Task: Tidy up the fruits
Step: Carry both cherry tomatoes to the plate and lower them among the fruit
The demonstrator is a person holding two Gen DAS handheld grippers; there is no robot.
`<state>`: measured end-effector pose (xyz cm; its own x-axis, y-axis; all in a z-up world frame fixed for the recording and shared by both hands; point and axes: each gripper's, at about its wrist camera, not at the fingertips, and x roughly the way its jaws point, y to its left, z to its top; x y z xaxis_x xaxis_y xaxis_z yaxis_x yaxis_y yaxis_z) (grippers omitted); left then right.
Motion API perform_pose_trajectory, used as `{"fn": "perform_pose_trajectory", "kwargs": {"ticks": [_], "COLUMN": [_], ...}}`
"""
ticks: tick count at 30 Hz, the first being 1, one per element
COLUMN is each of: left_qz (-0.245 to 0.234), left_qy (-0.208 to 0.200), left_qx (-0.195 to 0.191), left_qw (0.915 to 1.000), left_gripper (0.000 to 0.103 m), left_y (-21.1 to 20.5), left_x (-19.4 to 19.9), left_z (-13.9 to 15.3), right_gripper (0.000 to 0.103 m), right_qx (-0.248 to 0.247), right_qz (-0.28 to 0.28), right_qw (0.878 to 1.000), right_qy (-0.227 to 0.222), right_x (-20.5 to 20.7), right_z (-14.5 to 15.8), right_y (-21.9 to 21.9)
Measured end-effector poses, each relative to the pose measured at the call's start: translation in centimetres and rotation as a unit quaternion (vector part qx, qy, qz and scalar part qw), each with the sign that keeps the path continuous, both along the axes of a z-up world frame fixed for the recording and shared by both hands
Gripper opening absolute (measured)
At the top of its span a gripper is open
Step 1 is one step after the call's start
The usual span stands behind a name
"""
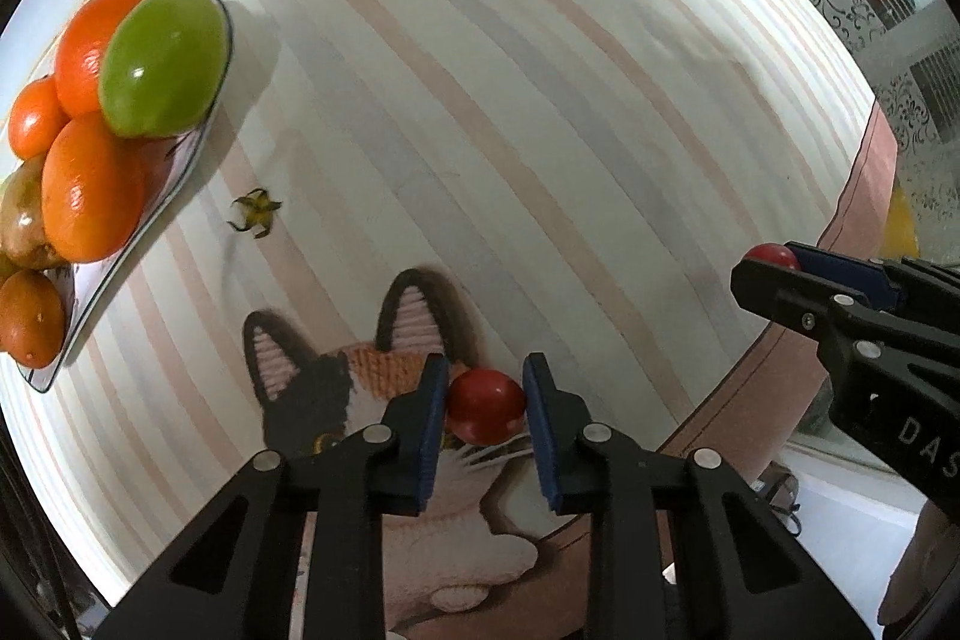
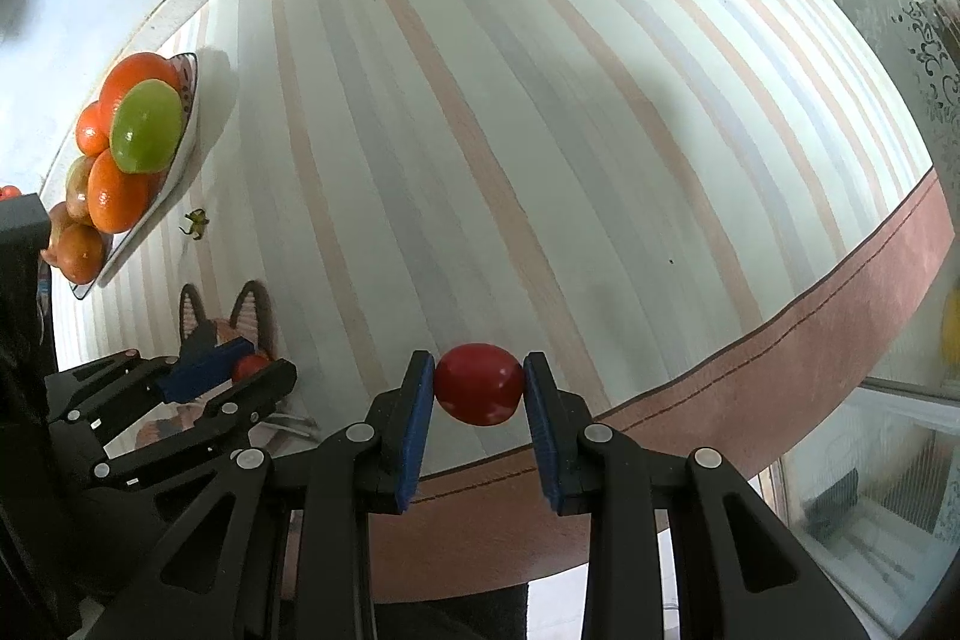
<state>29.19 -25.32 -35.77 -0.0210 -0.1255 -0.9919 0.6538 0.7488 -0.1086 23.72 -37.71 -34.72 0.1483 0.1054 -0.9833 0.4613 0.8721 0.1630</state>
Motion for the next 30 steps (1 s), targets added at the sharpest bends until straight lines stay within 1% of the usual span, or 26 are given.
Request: {"fn": "perform_pose_trajectory", "kwargs": {"ticks": [3,9,10,11,12,14,17,18,19,20,21,24,27,29,30], "left_qz": [0.014,0.077,0.097,0.107,0.129,0.157,0.209,0.220,0.238,0.248,0.265,0.291,0.304,0.303,0.307], "left_qy": [-0.002,-0.010,-0.015,-0.017,-0.019,-0.020,-0.022,-0.022,-0.018,-0.014,-0.008,-0.002,0.007,0.016,0.021], "left_qx": [-0.010,-0.040,-0.046,-0.048,-0.055,-0.063,-0.074,-0.075,-0.079,-0.082,-0.086,-0.093,-0.095,-0.092,-0.089], "left_qw": [0.9999,0.9962,0.9941,0.9929,0.9900,0.9853,0.9748,0.9725,0.9678,0.9653,0.9603,0.9522,0.9478,0.9485,0.9474], "left_gripper": [0.023,0.023,0.023,0.023,0.023,0.023,0.023,0.023,0.023,0.023,0.023,0.023,0.023,0.023,0.023], "left_y": [1.3,6.2,7.8,8.7,10.4,12.6,16.4,17.5,18.9,19.1,20.3,22.0,23.5,23.5,23.9], "left_x": [0.5,2.8,3.6,4.1,5.0,6.0,8.5,9.2,10.3,11.1,12.2,14.4,16.8,18.3,19.0], "left_z": [1.0,4.7,5.7,6.0,6.8,7.8,9.1,9.3,9.4,9.4,9.5,9.6,9.4,8.8,8.6], "right_gripper": [0.033,0.033,0.033,0.033,0.033,0.033,0.033,0.033,0.033,0.033,0.033,0.033,0.033,0.033,0.033], "right_qx": [-0.002,0.004,0.008,0.011,0.015,0.029,0.059,0.073,0.087,0.100,0.109,0.128,0.135,0.135,0.136], "right_qz": [0.005,0.028,0.037,0.043,0.051,0.069,0.101,0.109,0.116,0.126,0.135,0.160,0.184,0.200,0.207], "right_qw": [1.000,0.999,0.999,0.998,0.998,0.996,0.991,0.989,0.986,0.984,0.981,0.974,0.968,0.965,0.963], "right_qy": [-0.004,-0.025,-0.032,-0.038,-0.043,-0.056,-0.071,-0.074,-0.077,-0.082,-0.087,-0.100,-0.106,-0.105,-0.103], "right_x": [0.5,2.3,2.9,3.4,4.0,5.3,7.6,8.4,9.2,10.3,11.1,13.4,15.9,17.2,17.8], "right_z": [0.5,2.1,2.6,2.9,3.2,3.8,4.2,4.3,4.4,4.5,4.7,5.1,5.0,4.6,4.5], "right_y": [0.3,2.0,2.6,3.1,3.7,5.3,8.2,9.1,10.1,11.2,12.1,15.2,17.6,19.3,19.9]}}
